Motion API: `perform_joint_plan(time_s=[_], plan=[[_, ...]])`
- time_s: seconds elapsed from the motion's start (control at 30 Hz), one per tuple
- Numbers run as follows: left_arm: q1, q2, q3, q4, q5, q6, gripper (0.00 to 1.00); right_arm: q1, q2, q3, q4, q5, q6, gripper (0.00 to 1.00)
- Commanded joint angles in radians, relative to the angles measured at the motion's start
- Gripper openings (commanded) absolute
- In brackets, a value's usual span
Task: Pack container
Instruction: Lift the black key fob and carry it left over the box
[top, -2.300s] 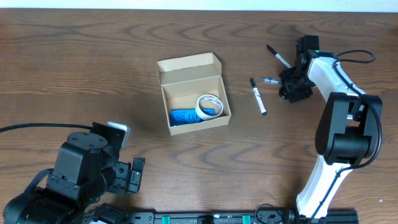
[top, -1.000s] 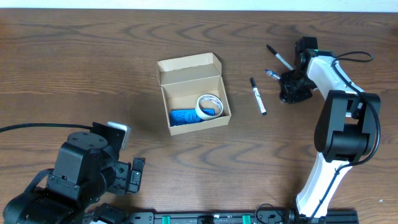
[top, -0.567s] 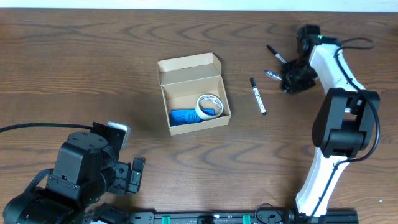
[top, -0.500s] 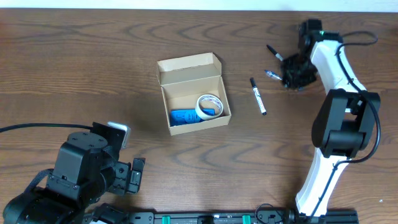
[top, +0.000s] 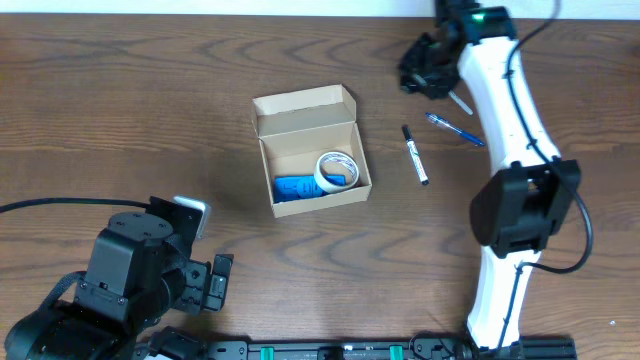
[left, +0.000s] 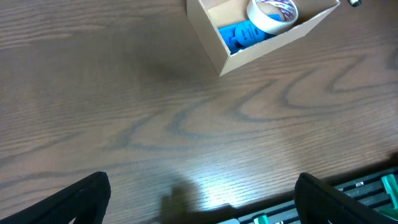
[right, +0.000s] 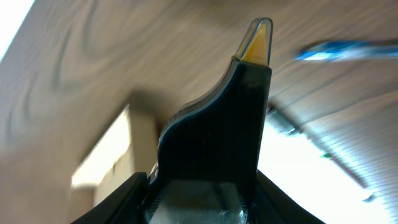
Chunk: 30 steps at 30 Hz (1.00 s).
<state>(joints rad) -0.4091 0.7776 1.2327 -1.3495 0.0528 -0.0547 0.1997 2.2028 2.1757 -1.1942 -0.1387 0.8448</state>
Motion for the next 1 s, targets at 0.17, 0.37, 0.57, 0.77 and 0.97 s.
perform_joint_plan(time_s=[0.17, 0.37, 0.57, 0.77, 0.97], plan=[[0.003, -0.001, 0.014, -0.001, 0.000, 0.007, 0.95, 0.212, 0.002, 0.031, -0.059, -0.053, -0.188, 0.32], [0.003, -0.001, 0.014, -0.001, 0.000, 0.007, 0.95, 0.363, 0.002, 0.031, -0.081, -0.014, -0.292, 0.34], [0.003, -0.001, 0.014, -0.001, 0.000, 0.007, 0.95, 0.452, 0.002, 0.029, -0.110, 0.019, -0.620, 0.31], [0.003, -0.001, 0.014, -0.001, 0.000, 0.007, 0.95, 0.477, 0.002, 0.004, -0.139, -0.010, -0.998, 0.22], [0.003, -0.001, 0.014, -0.001, 0.000, 0.007, 0.95, 0.482, 0.002, -0.041, -0.198, -0.064, -1.176, 0.23]])
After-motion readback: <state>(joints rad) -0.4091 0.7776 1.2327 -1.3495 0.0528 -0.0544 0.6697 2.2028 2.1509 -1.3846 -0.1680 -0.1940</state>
